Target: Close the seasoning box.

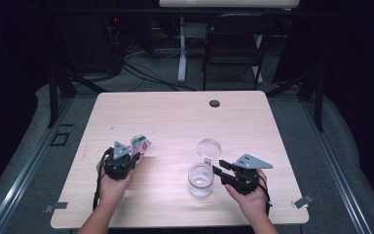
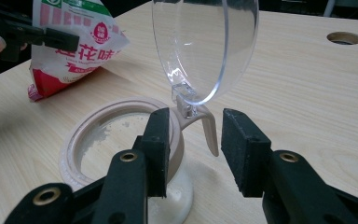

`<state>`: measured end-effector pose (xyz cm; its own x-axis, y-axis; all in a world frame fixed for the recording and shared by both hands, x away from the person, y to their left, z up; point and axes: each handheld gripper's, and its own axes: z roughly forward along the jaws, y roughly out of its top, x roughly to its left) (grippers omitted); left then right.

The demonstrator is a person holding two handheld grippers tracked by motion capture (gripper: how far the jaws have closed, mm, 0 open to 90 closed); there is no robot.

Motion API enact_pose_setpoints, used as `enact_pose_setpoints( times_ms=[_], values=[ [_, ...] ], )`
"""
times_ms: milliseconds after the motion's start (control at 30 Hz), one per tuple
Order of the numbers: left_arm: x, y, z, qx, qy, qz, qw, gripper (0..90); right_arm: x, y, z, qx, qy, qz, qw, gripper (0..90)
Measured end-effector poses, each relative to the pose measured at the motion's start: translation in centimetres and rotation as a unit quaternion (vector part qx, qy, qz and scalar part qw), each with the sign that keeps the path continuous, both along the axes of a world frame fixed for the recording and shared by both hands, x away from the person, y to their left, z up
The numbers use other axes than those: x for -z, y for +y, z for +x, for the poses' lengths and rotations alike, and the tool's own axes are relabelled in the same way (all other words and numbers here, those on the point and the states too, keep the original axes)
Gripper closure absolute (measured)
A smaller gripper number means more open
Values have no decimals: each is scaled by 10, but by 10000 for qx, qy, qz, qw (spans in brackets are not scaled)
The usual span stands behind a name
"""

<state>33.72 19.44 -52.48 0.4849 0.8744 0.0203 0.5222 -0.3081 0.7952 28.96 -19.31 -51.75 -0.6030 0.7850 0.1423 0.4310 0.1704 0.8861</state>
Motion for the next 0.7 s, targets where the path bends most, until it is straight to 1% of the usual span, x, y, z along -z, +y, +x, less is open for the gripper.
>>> enact_pose_setpoints(
  times_ms=[33, 233, 333, 367, 500, 633, 700],
  values=[
    [-1, 1, 0, -16, -39, 0, 10000, 900, 0, 0, 0, -6, 2, 0, 10000, 623],
    [-9, 10, -2, -124, -127, -84, 9998, 900, -1, -1, 0, 11, -4, -6, 10000, 618],
    [-15, 19, -3, -263, -181, -212, 9993, 900, -1, -2, -1, -1, -35, 2, 10000, 614],
    [-17, 21, -3, -268, -188, -204, 9993, 900, -1, -2, -1, 7, -48, 22, 10000, 613],
    [-25, 30, -5, -391, -319, -227, 9985, 900, -2, -3, -1, 24, -53, 28, 10000, 610],
    [-34, 38, -7, -455, -445, -162, 9978, 900, -2, -3, -1, 30, -69, 52, 10000, 607],
    [-38, 42, -8, -505, -479, -196, 9974, 900, -2, -3, -1, 36, -79, 66, 9999, 606]
  ],
)
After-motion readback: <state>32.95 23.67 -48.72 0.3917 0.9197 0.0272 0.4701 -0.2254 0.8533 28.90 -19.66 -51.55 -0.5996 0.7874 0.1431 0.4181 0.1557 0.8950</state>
